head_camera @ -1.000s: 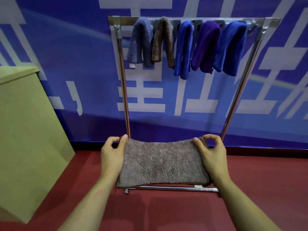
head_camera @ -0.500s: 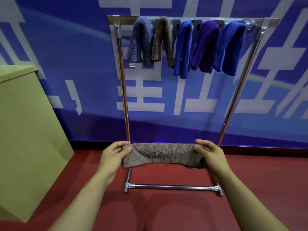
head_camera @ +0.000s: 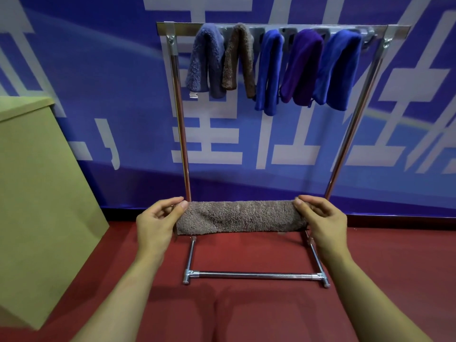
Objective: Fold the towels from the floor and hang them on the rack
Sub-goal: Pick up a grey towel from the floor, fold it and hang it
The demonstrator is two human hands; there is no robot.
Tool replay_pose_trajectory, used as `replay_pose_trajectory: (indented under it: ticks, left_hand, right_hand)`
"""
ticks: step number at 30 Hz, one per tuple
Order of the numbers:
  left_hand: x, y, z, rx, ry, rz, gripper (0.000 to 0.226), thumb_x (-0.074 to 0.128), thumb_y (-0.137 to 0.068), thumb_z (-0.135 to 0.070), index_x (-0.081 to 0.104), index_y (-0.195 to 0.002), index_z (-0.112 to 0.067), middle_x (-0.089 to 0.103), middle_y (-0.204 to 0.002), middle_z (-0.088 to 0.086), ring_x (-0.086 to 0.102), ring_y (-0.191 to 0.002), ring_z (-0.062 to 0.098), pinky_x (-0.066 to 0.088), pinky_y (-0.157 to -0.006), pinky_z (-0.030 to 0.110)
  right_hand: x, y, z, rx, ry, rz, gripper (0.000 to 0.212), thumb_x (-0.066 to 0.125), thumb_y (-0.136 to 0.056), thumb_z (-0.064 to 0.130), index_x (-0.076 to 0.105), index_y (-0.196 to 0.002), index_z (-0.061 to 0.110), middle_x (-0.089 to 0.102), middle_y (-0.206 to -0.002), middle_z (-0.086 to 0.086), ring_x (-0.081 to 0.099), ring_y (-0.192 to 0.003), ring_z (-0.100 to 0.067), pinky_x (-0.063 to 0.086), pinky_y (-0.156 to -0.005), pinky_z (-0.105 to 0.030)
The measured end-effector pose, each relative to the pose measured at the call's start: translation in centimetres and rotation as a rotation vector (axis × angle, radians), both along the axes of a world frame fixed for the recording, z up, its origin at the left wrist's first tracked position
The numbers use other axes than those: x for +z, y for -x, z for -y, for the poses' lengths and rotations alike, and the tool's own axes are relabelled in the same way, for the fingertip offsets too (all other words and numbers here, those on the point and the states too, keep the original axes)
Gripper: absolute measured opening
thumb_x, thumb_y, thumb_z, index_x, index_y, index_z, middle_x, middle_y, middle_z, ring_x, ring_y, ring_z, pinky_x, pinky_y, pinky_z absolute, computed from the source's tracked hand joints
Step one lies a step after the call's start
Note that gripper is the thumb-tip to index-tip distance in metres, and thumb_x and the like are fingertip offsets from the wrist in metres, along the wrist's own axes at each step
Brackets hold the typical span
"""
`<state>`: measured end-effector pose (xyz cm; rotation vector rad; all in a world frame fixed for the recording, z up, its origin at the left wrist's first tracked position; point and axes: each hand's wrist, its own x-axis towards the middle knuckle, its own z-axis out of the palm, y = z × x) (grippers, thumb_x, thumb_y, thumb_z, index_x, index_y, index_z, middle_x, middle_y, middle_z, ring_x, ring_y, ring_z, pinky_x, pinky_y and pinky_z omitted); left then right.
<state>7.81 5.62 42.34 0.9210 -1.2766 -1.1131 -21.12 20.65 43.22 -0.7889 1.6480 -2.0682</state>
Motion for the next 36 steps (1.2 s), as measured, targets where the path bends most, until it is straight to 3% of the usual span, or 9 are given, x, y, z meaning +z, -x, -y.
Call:
replay_pose_trajectory:
  ticks: [7,12,15,18,23,28,31,34,36]
  left_hand:
    - [0.0,0.1,-0.1,-0.006,-0.041,-0.031,0.018,0.082,-0.079,-0.008,0.078,-0.097,-0.012,0.077,-0.09,0.013,0.069,-0.085,0.013,0.056,-0.081,0.019]
    - [-0.1,0.5,-0.4,-0.054,-0.126,-0.103,0.031,0.077,-0.082,0.0,0.071,-0.11,-0.01,0.077,-0.083,0.005,0.071,-0.077,0.007,0.056,-0.071,0.015]
    - [-0.3,0.7,-0.3,-0.055,-0.144,-0.095,0.038,0.079,-0.08,0.001,0.068,-0.114,-0.013,0.078,-0.081,0.005,0.072,-0.076,0.009,0.058,-0.074,0.022]
    - [-0.6,0.8,-0.1,-0.002,-0.152,-0.07,0.041,0.084,-0.076,-0.007,0.066,-0.111,-0.015,0.077,-0.077,0.007,0.071,-0.08,0.02,0.056,-0.082,0.037]
    - [-0.8,0.7,0.1,-0.014,-0.166,-0.062,0.042,0.086,-0.073,-0.014,0.065,-0.11,-0.017,0.072,-0.068,0.005,0.066,-0.079,0.025,0.052,-0.078,0.042]
    - [-0.6,0.5,0.1,-0.033,-0.179,-0.096,0.044,0.082,-0.079,-0.006,0.063,-0.119,-0.011,0.074,-0.093,0.022,0.07,-0.089,0.028,0.054,-0.092,0.048]
    - [-0.4,0.6,0.0,-0.073,-0.206,-0.122,0.049,0.079,-0.08,-0.001,0.06,-0.124,-0.011,0.074,-0.1,0.021,0.07,-0.093,0.026,0.053,-0.095,0.046]
    - [-0.7,0.8,0.2,-0.123,-0.284,-0.157,0.059,0.076,-0.079,0.008,0.057,-0.132,-0.011,0.067,-0.103,0.013,0.068,-0.096,0.024,0.054,-0.097,0.042]
    - [-1.1,0.7,0.4,-0.162,-0.367,-0.158,0.055,0.075,-0.08,0.008,0.059,-0.132,-0.002,0.068,-0.114,0.019,0.067,-0.106,0.028,0.05,-0.104,0.043]
  right_hand:
    - [0.1,0.1,0.1,0.014,0.003,0.035,0.017,0.081,-0.081,0.009,0.077,-0.097,0.012,0.079,-0.086,-0.004,0.071,-0.083,-0.01,0.057,-0.079,-0.023]
    - [-0.9,0.4,0.5,0.113,-0.098,0.046,0.034,0.081,-0.08,0.006,0.073,-0.112,0.014,0.079,-0.094,-0.006,0.073,-0.09,-0.016,0.059,-0.084,-0.027]
    - [-1.4,0.7,0.7,0.069,-0.131,0.051,0.034,0.083,-0.079,0.008,0.073,-0.11,0.014,0.077,-0.094,-0.015,0.071,-0.086,-0.016,0.058,-0.084,-0.03]
    - [-1.5,0.7,0.8,0.035,-0.137,0.065,0.03,0.085,-0.077,0.011,0.074,-0.105,0.013,0.076,-0.093,-0.019,0.069,-0.081,-0.017,0.056,-0.087,-0.038]
    - [-1.6,0.8,0.6,0.048,-0.143,0.008,0.025,0.084,-0.079,0.014,0.076,-0.103,0.012,0.07,-0.076,-0.01,0.061,-0.073,-0.012,0.052,-0.074,-0.03]
    - [-1.3,0.9,0.7,0.088,-0.124,-0.029,0.023,0.083,-0.08,0.013,0.076,-0.102,0.014,0.066,-0.078,-0.009,0.059,-0.073,-0.011,0.051,-0.071,-0.025]
    - [-1.6,0.9,0.8,0.078,-0.125,-0.024,0.028,0.083,-0.079,0.011,0.074,-0.106,0.012,0.069,-0.082,-0.012,0.062,-0.074,-0.011,0.054,-0.07,-0.02]
    - [-1.9,0.9,0.9,0.092,-0.144,0.03,0.034,0.084,-0.077,0.008,0.074,-0.109,0.016,0.07,-0.101,-0.028,0.066,-0.084,-0.019,0.058,-0.088,-0.043]
    - [-2.1,1.1,0.9,0.08,-0.152,0.062,0.036,0.086,-0.074,0.007,0.073,-0.106,0.018,0.067,-0.107,-0.032,0.065,-0.086,-0.022,0.056,-0.091,-0.046]
